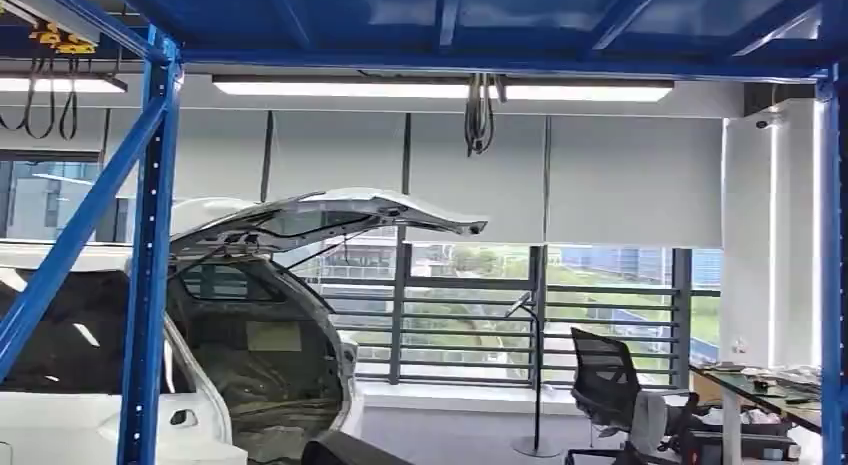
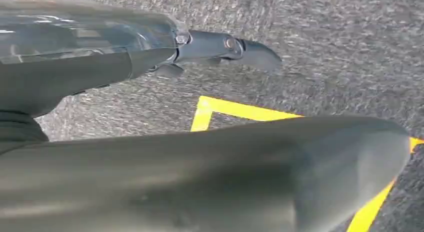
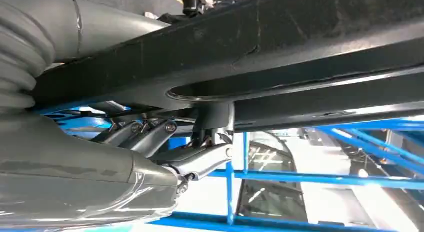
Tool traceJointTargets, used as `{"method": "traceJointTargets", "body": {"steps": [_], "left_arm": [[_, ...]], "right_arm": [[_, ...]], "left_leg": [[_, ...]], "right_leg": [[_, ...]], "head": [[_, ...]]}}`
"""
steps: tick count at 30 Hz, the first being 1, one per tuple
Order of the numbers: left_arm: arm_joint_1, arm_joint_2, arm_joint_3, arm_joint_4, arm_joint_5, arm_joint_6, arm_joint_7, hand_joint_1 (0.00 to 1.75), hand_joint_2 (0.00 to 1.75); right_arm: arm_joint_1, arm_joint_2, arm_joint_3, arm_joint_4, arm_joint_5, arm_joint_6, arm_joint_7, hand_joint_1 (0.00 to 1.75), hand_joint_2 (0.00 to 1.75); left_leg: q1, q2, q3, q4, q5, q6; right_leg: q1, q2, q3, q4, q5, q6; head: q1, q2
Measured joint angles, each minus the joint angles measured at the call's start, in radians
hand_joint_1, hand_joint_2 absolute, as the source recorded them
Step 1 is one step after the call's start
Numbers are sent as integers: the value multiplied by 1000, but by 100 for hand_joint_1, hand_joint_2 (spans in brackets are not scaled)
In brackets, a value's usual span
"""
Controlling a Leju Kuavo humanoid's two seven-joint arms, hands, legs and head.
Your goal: Take the parts from the cabinet and place them on the table.
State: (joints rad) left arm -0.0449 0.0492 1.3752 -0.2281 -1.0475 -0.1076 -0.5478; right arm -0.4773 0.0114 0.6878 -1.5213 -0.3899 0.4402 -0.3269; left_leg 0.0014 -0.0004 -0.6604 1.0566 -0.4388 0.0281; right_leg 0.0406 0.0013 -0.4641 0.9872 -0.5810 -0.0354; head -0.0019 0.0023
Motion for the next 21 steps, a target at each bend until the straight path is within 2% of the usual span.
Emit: {"method": "traceJointTargets", "body": {"steps": [1,2,3,4,5,6,7,8,9,10,11,12,13,14,15,16,18,19,20,21], "left_arm": [[1,2,3,0,0,0,1,0,175],[2,5,5,0,0,1,2,0,175],[3,5,6,0,-1,1,3,0,175],[3,5,7,0,-2,1,5,0,175],[4,5,7,0,-3,0,5,0,175],[4,5,7,0,-3,0,5,0,175],[2,8,7,0,-5,0,4,0,175],[2,10,7,0,-9,-1,3,0,175],[2,11,7,0,-11,-2,2,0,175],[2,11,7,0,-11,-3,2,0,175],[2,11,7,0,-13,-5,2,0,175],[1,11,7,0,-13,-5,2,0,175],[0,11,6,0,-14,-5,1,0,175],[-4,8,7,0,-15,-7,0,0,175],[-4,12,7,0,-15,-6,-1,0,175],[-5,12,6,0,-17,-6,-1,0,175],[-1,12,6,0,-18,-6,-1,0,175],[-1,13,7,0,-19,-6,-1,0,175],[-2,14,7,0,-19,-6,-2,0,175],[-4,16,7,0,-19,-5,-1,0,175]], "right_arm": [[-2,0,0,0,0,0,0,175,175],[-2,0,0,0,0,0,0,175,175],[-2,0,0,0,0,0,0,175,175],[-4,0,1,2,0,1,-1,175,175],[-8,1,2,3,0,2,-1,175,175],[-9,2,2,4,0,4,-2,175,175],[-7,2,2,5,0,6,-2,175,175],[-5,2,3,9,0,6,-1,175,175],[-5,2,4,11,0,7,-1,175,175],[-5,2,5,13,0,7,-1,175,175],[-5,2,5,13,0,8,-1,175,175],[-6,2,6,14,0,8,-1,175,175],[-6,2,6,14,0,8,-1,175,175],[-7,3,6,13,0,8,-2,175,175],[-8,4,6,13,0,8,-1,175,175],[-9,4,6,13,-1,9,-2,175,175],[-6,4,8,13,-1,10,-2,175,175],[-7,4,8,15,-1,10,-2,175,175],[-7,4,8,14,-1,10,-2,175,175],[-7,4,8,14,-1,10,-2,175,175]], "left_leg": [[6,0,-1,-6,10,-7],[12,0,-2,-11,20,-13],[10,-1,-2,-21,32,-19],[10,-4,-8,-13,10,-17],[8,-4,-14,5,-40,-23],[10,-4,-25,59,-105,-29],[13,-4,-35,126,-159,-35],[17,-4,-44,193,-190,-42],[20,-4,-44,238,-186,-48],[25,-4,-30,250,-153,-56],[31,-4,-4,228,-111,-66],[39,-3,42,172,-75,-79],[49,-3,96,102,-71,-92],[48,-5,141,29,-116,-105],[43,-9,156,-8,-141,-75],[41,-11,147,-8,-147,-62],[35,-9,140,-2,-134,-42],[37,-1,129,-4,-123,-27],[35,0,119,-4,-111,-19],[34,0,105,-4,-100,-14]], "right_leg": [[5,4,-4,1,9,1],[10,4,-7,0,18,-4],[11,2,-8,-17,39,-9],[-2,-10,-8,-37,60,-5],[-2,-7,-19,-43,76,-14],[-4,-8,-36,-41,87,-16],[-6,-9,-50,-38,97,-13],[-7,-11,-67,-36,108,-10],[-10,-13,-84,-31,117,-5],[-15,-14,-106,-22,126,1],[-20,-15,-128,-10,133,8],[-28,-15,-155,9,138,16],[-34,-15,-179,30,141,21],[-32,-13,-204,54,141,30],[-32,-13,-217,71,145,35],[-32,-12,-225,77,153,45],[-36,-12,-228,71,175,51],[-41,-10,-234,76,163,54],[-41,-9,-239,100,111,59],[-43,-8,-250,150,47,62]], "head": [[0,0],[0,0],[0,0],[0,0],[0,1],[0,0],[0,0],[0,0],[0,0],[0,0],[0,0],[0,0],[0,0],[0,0],[-2,0],[-1,0],[-2,0],[-2,0],[-2,0],[-2,0]]}}
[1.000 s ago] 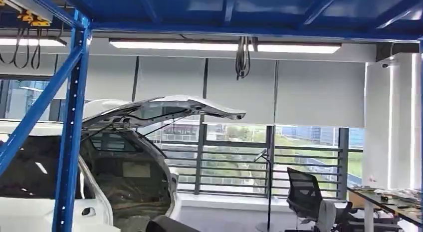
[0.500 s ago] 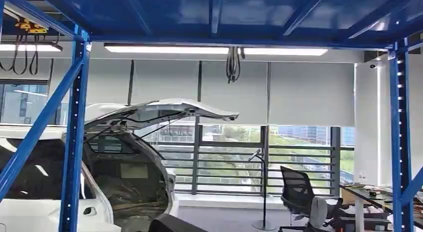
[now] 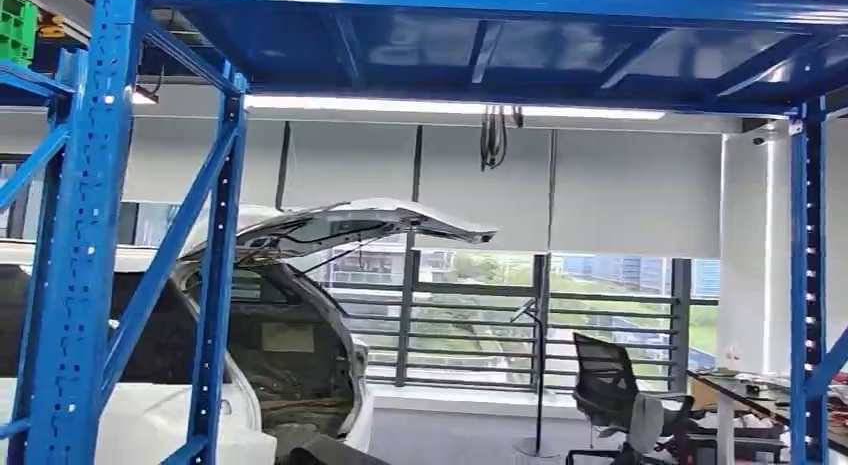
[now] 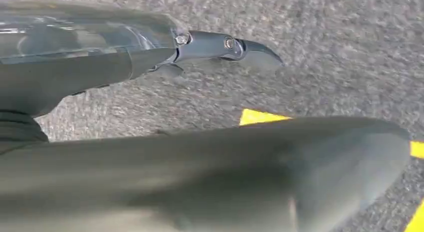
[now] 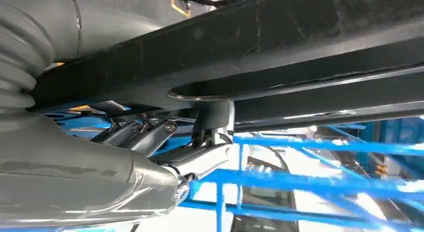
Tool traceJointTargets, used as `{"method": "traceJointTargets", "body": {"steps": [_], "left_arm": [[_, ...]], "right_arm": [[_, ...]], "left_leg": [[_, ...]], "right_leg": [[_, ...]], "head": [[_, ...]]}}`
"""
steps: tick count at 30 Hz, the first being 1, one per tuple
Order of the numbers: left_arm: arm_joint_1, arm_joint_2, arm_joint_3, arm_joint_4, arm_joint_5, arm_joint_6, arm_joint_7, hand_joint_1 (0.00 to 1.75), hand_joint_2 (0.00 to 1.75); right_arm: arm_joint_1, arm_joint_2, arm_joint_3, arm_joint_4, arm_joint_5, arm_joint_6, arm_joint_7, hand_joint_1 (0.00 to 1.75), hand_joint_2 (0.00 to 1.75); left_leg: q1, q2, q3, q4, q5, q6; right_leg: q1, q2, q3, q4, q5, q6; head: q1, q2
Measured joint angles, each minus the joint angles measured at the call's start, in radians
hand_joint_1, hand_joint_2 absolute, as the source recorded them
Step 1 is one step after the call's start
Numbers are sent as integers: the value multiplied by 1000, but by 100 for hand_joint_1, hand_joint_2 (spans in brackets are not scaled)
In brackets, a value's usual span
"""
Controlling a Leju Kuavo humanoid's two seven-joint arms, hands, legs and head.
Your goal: Take the parts from the cabinet and place them on the table.
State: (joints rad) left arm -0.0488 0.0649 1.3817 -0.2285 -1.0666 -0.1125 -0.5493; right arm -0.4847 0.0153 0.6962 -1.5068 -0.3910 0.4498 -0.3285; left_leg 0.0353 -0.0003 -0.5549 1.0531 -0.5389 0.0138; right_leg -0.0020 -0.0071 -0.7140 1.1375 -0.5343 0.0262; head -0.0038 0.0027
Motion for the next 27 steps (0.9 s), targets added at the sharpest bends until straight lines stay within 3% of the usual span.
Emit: {"method": "traceJointTargets", "body": {"steps": [1,2,3,4,6,7,9,10,12,13,14,15,16,17,18,19,20,21,22,23,24,25,27], "left_arm": [[0,1,0,0,-1,1,0,0,175],[0,2,0,0,-2,1,0,0,175],[0,3,0,0,-2,1,0,0,175],[0,3,0,0,-2,2,0,0,175],[0,3,0,0,-3,2,0,0,175],[0,3,0,0,-4,2,0,0,175],[1,-3,0,0,-6,1,0,0,175],[3,-3,0,0,-8,1,-2,0,175],[3,-3,0,0,-11,0,-2,0,175],[4,-3,0,0,-11,0,-3,0,175],[6,-3,0,0,-13,-2,-3,0,175],[7,-4,0,0,-14,-2,-3,0,175],[5,-2,0,0,-14,-1,-4,0,175],[3,2,0,0,-14,0,-6,0,175],[3,3,0,0,-14,0,-5,0,175],[5,3,0,0,-13,1,-5,0,175],[6,5,1,0,-13,1,-4,0,175],[6,5,1,0,-13,1,-4,0,175],[5,5,1,0,-14,2,-4,0,175],[4,5,1,0,-14,2,-4,0,175],[3,6,1,0,-14,2,-3,0,175],[1,8,1,0,-16,3,-2,0,175],[0,9,2,0,-19,2,-2,0,175]], "right_arm": [[-1,0,0,0,-1,0,-1,175,175],[0,0,0,0,-1,1,-1,175,175],[1,0,0,0,-1,2,-2,175,175],[1,0,1,0,-1,2,-2,175,175],[-1,0,1,0,-1,3,-2,175,175],[-2,0,1,0,-2,3,-2,175,175],[-8,6,1,-8,-3,3,-3,175,175],[-11,6,1,-9,-3,5,-7,175,175],[-10,6,1,-10,-4,5,-8,175,175],[-7,6,0,-10,-5,5,-8,175,175],[-8,7,1,-10,-6,5,-10,175,175],[-9,8,1,-10,-6,6,-10,175,175],[-7,8,1,-10,-6,6,-11,175,175],[-2,8,1,-10,-6,6,-11,175,175],[3,8,1,-10,-6,6,-14,175,175],[6,8,1,-10,-5,6,-17,175,175],[9,8,0,-10,-5,6,-20,175,175],[11,9,0,-10,-4,6,-21,175,175],[13,9,0,-10,-3,6,-23,175,175],[14,9,0,-10,-1,6,-26,175,175],[13,9,-1,-12,2,6,-29,175,175],[13,9,-2,-14,10,8,-31,175,175],[13,8,-2,-14,26,12,-35,175,175]], "left_leg": [[-3,0,-13,0,12,3],[-8,1,-27,1,23,6],[-13,2,-42,1,34,8],[-18,2,-55,1,45,10],[-28,2,-86,1,68,13],[-28,1,-98,1,80,14],[-29,1,-107,1,96,9],[-28,1,-113,-1,112,2],[-18,2,-117,-16,136,-8],[-21,0,-120,-19,135,-10],[-20,-1,-125,-10,97,-12],[-20,-1,-131,27,36,-15],[-18,-1,-143,92,-26,-19],[-17,-1,-155,165,-68,-25],[-16,-1,-166,230,-76,-29],[-15,-1,-168,271,-51,-35],[-12,-1,-155,276,-3,-41],[-8,0,-127,246,41,-48],[-3,0,-87,192,62,-55],[6,0,-21,97,47,-65],[1,-2,23,28,9,-71],[1,-4,30,4,-18,-44],[-3,-6,20,1,-27,-31]], "right_leg": [[0,0,-10,72,-61,1],[0,0,-17,145,-103,1],[1,1,-17,198,-115,-1],[2,2,-1,213,-99,-6],[13,3,78,135,-37,-26],[25,5,144,49,-19,-43],[54,7,280,-144,-50,-72],[50,8,293,-176,-64,-69],[59,11,283,-177,-41,-71],[52,7,281,-198,-15,-79],[49,-1,272,-203,0,-79],[48,1,256,-203,9,-88],[48,0,240,-199,19,-88],[48,-2,225,-196,27,-88],[47,-4,210,-192,37,-86],[45,-6,193,-186,44,-83],[42,-7,173,-177,52,-78],[37,-7,153,-165,58,-73],[33,-6,135,-151,60,-69],[31,-6,115,-128,60,-64],[35,-4,96,-107,57,-58],[36,-5,86,-93,60,-53],[34,-5,69,-83,70,-45]], "head": [[0,0],[0,0],[0,0],[0,0],[0,0],[0,0],[0,0],[0,0],[0,1],[0,0],[0,0],[0,0],[0,0],[0,0],[0,0],[0,0],[0,0],[0,0],[0,0],[0,0],[1,0],[0,0],[0,0]]}}
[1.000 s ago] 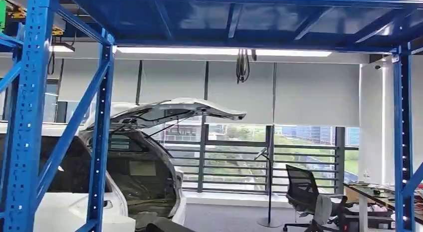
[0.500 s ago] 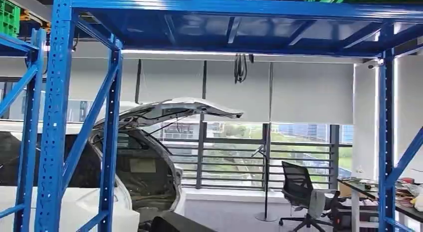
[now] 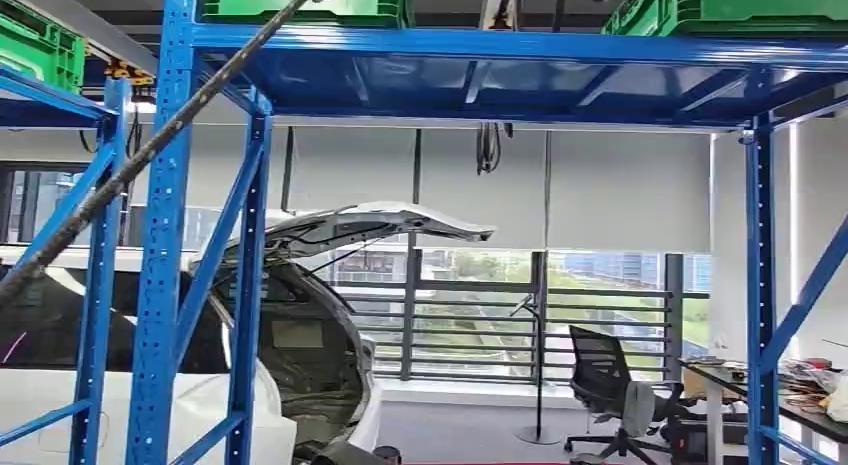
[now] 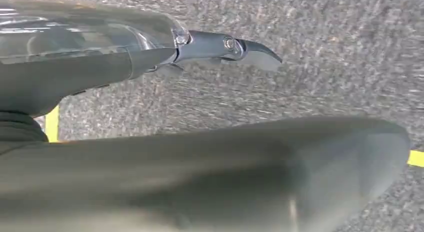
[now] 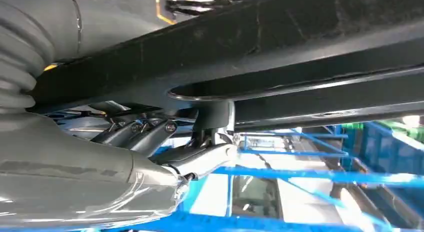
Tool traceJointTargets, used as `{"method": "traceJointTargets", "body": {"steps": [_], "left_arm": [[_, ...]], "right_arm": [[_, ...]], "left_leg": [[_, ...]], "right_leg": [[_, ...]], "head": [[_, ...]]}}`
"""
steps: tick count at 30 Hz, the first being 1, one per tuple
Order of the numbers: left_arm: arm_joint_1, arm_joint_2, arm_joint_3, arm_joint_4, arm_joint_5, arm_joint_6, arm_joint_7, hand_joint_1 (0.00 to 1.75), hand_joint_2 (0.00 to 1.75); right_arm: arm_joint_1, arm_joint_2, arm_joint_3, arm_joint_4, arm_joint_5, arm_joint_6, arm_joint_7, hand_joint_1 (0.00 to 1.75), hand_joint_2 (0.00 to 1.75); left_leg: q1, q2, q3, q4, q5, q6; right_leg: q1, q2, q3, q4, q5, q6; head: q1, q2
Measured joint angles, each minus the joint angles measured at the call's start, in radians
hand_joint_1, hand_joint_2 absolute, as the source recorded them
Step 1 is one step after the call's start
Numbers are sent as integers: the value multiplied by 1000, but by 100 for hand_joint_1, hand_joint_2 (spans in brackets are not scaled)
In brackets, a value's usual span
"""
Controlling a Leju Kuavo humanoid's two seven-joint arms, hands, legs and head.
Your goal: Take the parts from the cabinet and place them on the table.
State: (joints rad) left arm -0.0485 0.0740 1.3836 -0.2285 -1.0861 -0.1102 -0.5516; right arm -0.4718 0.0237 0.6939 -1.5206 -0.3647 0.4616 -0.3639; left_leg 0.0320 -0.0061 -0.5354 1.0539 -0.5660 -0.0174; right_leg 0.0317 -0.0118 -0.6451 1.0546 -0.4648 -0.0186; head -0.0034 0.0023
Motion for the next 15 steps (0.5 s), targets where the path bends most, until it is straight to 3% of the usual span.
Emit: {"method": "traceJointTargets", "body": {"steps": [1,2,4,5,12,13,14,15], "left_arm": [[4,0,1,0,-1,0,1,0,175],[4,1,1,0,-2,0,1,0,175],[4,4,3,0,-3,0,2,0,175],[4,5,4,0,-4,0,2,0,175],[4,5,4,0,-5,0,2,0,175],[4,5,4,0,-5,0,2,0,175],[7,6,6,0,-6,2,5,0,175],[3,6,6,0,-6,3,10,0,175]], "right_arm": [[1,-1,0,2,8,3,-1,175,175],[-1,-2,0,4,11,8,-3,175,175],[-6,-6,0,8,18,15,-9,175,175],[-7,-7,0,11,21,16,-12,175,175],[-7,-7,0,11,21,16,-12,175,175],[-7,-8,0,12,21,16,-13,175,175],[-7,-14,1,20,30,21,-16,175,175],[-23,-18,1,20,39,23,-18,175,175]], "left_leg": [[5,0,-3,-3,7,11],[4,0,-6,-3,12,19],[4,-3,-15,-3,21,30],[3,-6,-19,-3,24,30],[2,-6,-19,-3,25,30],[2,-7,-19,-3,25,31],[-1,-27,-29,-2,35,30],[2,-52,-32,-5,40,25]], "right_leg": [[-2,-1,-5,2,0,2],[-4,5,-11,16,-19,12],[-13,6,-46,125,-98,26],[-17,6,-66,185,-128,29],[-17,6,-67,190,-130,29],[-18,6,-72,204,-136,30],[-23,9,-70,262,-138,31],[-20,84,67,10,-40,12]], "head": [[0,0],[0,0],[0,0],[0,0],[0,0],[0,0],[0,0],[0,0]]}}
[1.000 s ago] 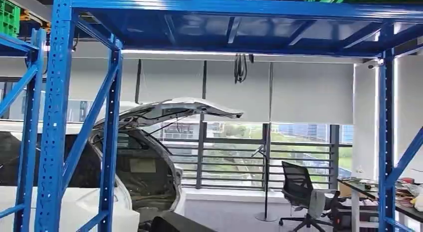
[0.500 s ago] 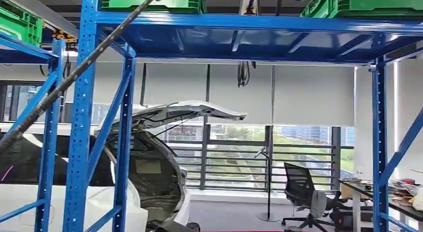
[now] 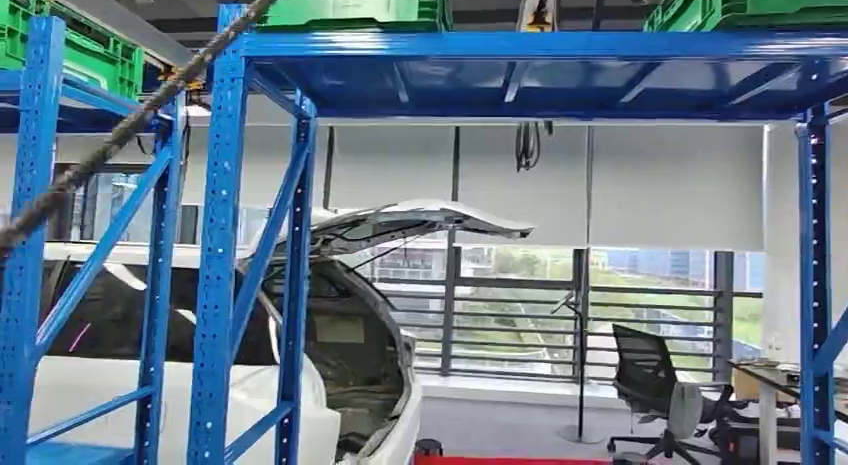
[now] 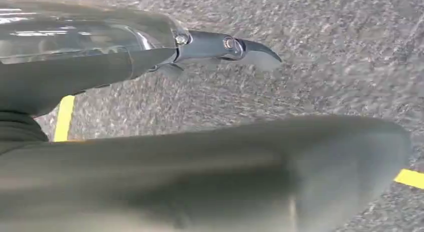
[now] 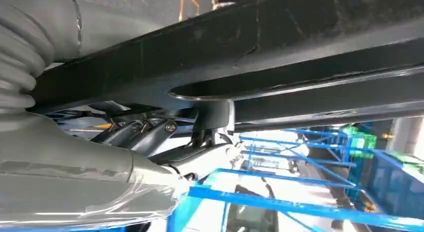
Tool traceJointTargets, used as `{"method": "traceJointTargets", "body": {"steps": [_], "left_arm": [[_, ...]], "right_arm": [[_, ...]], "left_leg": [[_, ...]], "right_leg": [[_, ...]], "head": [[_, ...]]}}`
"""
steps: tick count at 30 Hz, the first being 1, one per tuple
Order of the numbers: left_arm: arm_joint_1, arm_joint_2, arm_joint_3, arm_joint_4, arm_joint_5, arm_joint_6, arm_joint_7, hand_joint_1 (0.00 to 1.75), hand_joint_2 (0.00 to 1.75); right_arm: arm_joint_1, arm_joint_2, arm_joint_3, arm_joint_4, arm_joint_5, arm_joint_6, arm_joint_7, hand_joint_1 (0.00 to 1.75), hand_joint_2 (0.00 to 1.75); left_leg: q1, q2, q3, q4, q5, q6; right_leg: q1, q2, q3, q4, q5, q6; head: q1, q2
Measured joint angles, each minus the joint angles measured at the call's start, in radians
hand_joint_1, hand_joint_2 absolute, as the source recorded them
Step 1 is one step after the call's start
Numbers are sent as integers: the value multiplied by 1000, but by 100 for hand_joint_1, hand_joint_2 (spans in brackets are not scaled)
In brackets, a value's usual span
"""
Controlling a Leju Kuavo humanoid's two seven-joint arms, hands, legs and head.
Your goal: Take the parts from the cabinet and place them on the table.
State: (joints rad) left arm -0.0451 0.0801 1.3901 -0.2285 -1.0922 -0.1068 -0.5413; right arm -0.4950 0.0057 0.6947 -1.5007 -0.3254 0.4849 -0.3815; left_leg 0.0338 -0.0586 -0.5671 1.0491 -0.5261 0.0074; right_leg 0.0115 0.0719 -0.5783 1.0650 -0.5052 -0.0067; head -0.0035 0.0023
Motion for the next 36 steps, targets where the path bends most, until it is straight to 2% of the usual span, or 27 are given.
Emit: {"method": "traceJointTargets", "body": {"steps": [1,3,4,6,7,8,10,11,12,13,16,17,18,19,21,22,23,24,25,26,27,28,31,32,34,35,36], "left_arm": [[1,0,2,0,0,0,5,0,175],[2,-2,2,0,0,0,6,0,175],[-2,-2,2,0,0,0,6,0,175],[-7,-1,3,0,0,0,6,0,175],[-5,-1,5,0,0,0,6,0,175],[-2,-1,5,0,0,0,7,0,175],[1,-1,7,0,0,0,7,0,175],[0,2,8,0,0,0,8,0,175],[-3,2,10,0,0,0,9,0,175],[-7,2,11,0,0,1,11,0,175],[2,2,18,0,0,7,24,0,175],[4,2,19,0,0,11,26,0,175],[3,2,21,0,0,12,29,0,175],[0,4,23,0,1,13,30,0,175],[-3,4,25,0,3,13,34,0,175],[-2,4,26,0,5,12,39,0,175],[-1,4,28,0,9,10,49,0,175],[0,4,31,0,11,9,58,0,175],[2,3,32,0,12,8,63,0,175],[2,1,34,0,12,6,66,0,175],[1,-1,35,0,12,5,67,0,175],[-3,-2,37,0,12,5,69,0,175],[5,-10,43,0,8,0,77,0,175],[9,-12,45,0,8,-2,77,0,175],[8,-16,46,0,8,-6,76,0,175],[1,-16,46,0,9,-6,75,0,175],[-3,-17,47,0,10,-8,71,0,175]], "right_arm": [[-7,-8,2,-1,18,3,-2,175,175],[-14,-7,4,-2,23,6,-6,175,175],[-14,-10,4,-2,27,6,-8,175,175],[-8,-19,8,-1,40,6,-8,175,175],[-8,-24,11,1,43,7,-8,175,175],[-8,-29,15,1,45,8,-9,175,175],[-9,-36,20,1,53,8,-12,175,175],[-11,-39,22,1,56,8,-15,175,175],[-12,-42,24,1,57,8,-16,175,175],[-13,-47,26,1,59,9,-17,175,175],[-21,-54,35,0,66,13,-18,175,175],[-25,-56,37,-1,71,16,-18,175,175],[-28,-59,41,-3,73,16,-18,175,175],[-29,-64,44,-5,74,18,-19,175,175],[-27,-74,50,-5,77,18,-19,175,175],[-25,-79,54,-5,78,19,-19,175,175],[-24,-84,60,-5,81,21,-19,175,175],[-24,-88,64,-5,83,21,-20,175,175],[-24,-91,69,-5,85,21,-23,175,175],[-24,-94,72,-6,87,22,-27,175,175],[-24,-99,76,-8,89,22,-29,175,175],[-23,-103,79,-10,90,24,-32,175,175],[-23,-111,90,-10,94,26,-35,175,175],[-24,-111,95,-11,95,27,-37,175,175],[-27,-111,103,-10,96,28,-40,175,175],[-27,-111,105,-10,97,28,-40,175,175],[-27,-113,109,-10,104,30,-41,175,175]], "left_leg": [[17,-48,-20,-18,25,-39],[9,15,-41,5,-8,-33],[4,32,-69,64,-45,-33],[1,39,-135,208,-97,-37],[1,40,-153,246,-97,-38],[0,42,-149,238,-81,-40],[0,57,-86,115,-1,-42],[-1,82,-43,29,41,-40],[-15,129,-27,2,23,-35],[-17,126,-30,-8,29,-21],[-21,97,-38,-6,35,-8],[-14,91,-37,-11,41,0],[-12,83,-41,-11,45,6],[-10,74,-43,-11,47,10],[-10,51,-48,-10,51,13],[-10,40,-49,-10,53,12],[-9,28,-49,-10,55,11],[-9,17,-49,-10,57,9],[-8,5,-49,-10,59,6],[-6,-7,-49,-10,60,3],[-4,-16,-52,-11,63,-1],[-6,-31,-61,-8,69,-10],[5,-62,-78,-16,87,-35],[4,-69,-82,-19,90,-43],[-5,18,-99,27,38,-38],[-5,36,-127,100,-10,-38],[-5,41,-157,181,-50,-39]], "right_leg": [[9,-16,2,-24,19,-15],[3,-41,26,-83,17,-27],[4,-54,25,-86,18,-29],[7,-84,24,-85,15,-31],[8,-96,22,-83,15,-32],[8,-106,21,-80,13,-32],[8,-127,20,-70,6,-30],[8,-137,20,-61,-1,-26],[12,-145,16,-54,-7,-18],[18,-153,10,-41,-11,-14],[16,-182,14,-41,-10,-9],[13,-170,10,-36,-21,-2],[7,-123,3,-13,-47,7],[2,-97,-17,41,-85,12],[-6,-82,-78,197,-160,19],[-8,-82,-98,250,-174,21],[-9,-81,-97,257,-164,23],[-11,-79,-73,214,-133,23],[-13,-72,-31,133,-89,23],[-15,-51,14,43,-45,23],[-20,7,44,-26,-28,21],[-20,32,47,-40,-29,17],[-11,-1,41,-41,-31,5],[-16,-16,43,-54,-21,-8],[-15,-42,41,-60,-13,-21],[-12,-61,37,-60,-12,-24],[-9,-80,34,-60,-10,-26]], "head": [[0,0],[0,0],[0,0],[0,0],[0,0],[0,0],[0,0],[0,0],[0,0],[0,0],[0,0],[0,0],[0,0],[0,0],[0,0],[0,0],[0,0],[0,0],[0,0],[0,0],[0,0],[0,0],[0,0],[0,0],[0,0],[0,0],[0,0]]}}
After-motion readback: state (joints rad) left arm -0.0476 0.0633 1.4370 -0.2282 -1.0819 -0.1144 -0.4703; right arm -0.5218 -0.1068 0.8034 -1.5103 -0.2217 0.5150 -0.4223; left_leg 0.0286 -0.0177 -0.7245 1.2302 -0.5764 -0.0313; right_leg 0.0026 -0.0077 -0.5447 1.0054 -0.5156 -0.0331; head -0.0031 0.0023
